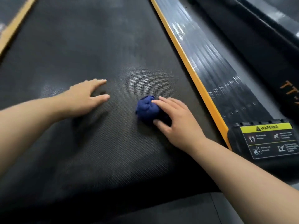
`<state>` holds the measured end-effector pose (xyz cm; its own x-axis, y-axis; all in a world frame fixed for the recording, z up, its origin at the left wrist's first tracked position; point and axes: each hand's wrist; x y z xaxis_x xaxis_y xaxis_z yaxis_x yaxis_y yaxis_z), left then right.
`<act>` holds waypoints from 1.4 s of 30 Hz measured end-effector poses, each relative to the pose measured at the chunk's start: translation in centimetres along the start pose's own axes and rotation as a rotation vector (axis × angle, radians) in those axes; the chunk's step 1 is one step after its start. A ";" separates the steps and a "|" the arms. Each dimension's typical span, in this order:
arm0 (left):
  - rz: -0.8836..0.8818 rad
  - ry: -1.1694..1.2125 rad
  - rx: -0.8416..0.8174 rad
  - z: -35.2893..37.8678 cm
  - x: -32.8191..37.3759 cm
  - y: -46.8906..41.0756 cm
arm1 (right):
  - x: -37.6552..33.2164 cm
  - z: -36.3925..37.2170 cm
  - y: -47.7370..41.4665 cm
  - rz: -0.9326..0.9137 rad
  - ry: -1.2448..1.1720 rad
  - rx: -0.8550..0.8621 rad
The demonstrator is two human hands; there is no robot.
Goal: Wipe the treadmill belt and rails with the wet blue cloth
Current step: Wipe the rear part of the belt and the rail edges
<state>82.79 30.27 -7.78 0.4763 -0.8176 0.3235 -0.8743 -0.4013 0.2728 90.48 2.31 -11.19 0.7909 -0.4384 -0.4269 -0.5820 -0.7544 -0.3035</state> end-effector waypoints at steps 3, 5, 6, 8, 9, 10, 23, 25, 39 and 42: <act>-0.015 -0.300 -0.078 2.0 -1.9 -0.4 | -0.4 0.3 -3.1 0.007 0.121 -0.023; -0.031 -0.306 -0.078 2.1 -1.7 -0.7 | -0.5 0.4 -5.7 0.010 0.167 -0.110; -0.031 -0.296 -0.070 2.0 -1.6 -0.7 | -0.6 0.5 -7.0 0.018 0.169 -0.127; -0.029 -0.296 -0.047 2.1 -1.7 -0.6 | -0.5 0.7 -9.8 0.061 0.119 -0.146; -0.030 -0.300 -0.042 2.2 -1.7 -0.5 | -0.4 0.8 -11.1 0.093 0.088 -0.168; -0.033 -0.302 -0.040 2.3 -1.7 -0.5 | -0.2 1.0 -12.0 0.114 0.071 -0.195; -0.035 -0.331 -0.082 2.0 -1.5 -0.6 | -2.3 1.9 -6.8 0.013 0.298 -0.151; -0.030 -0.322 -0.079 2.0 -1.6 -0.6 | -1.9 2.9 -10.7 0.091 0.334 -0.170; -0.004 -0.223 -0.036 0.0 -3.9 0.3 | -5.6 2.0 -3.3 -0.103 0.358 -0.138; -0.030 -0.197 -0.052 -0.2 -5.4 0.5 | -4.1 3.1 -8.4 -0.007 0.374 -0.190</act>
<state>79.79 34.52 -9.20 0.4697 -0.8728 0.1325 -0.8518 -0.4086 0.3277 91.52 12.00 -9.53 0.8295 -0.5533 -0.0761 -0.5585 -0.8196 -0.1278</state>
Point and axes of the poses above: each hand's wrist, its own y-axis away from the middle knuckle, its own z-axis out of the palm, x = y × z, and after that the axes turned 8 degrees about -z, right-handed
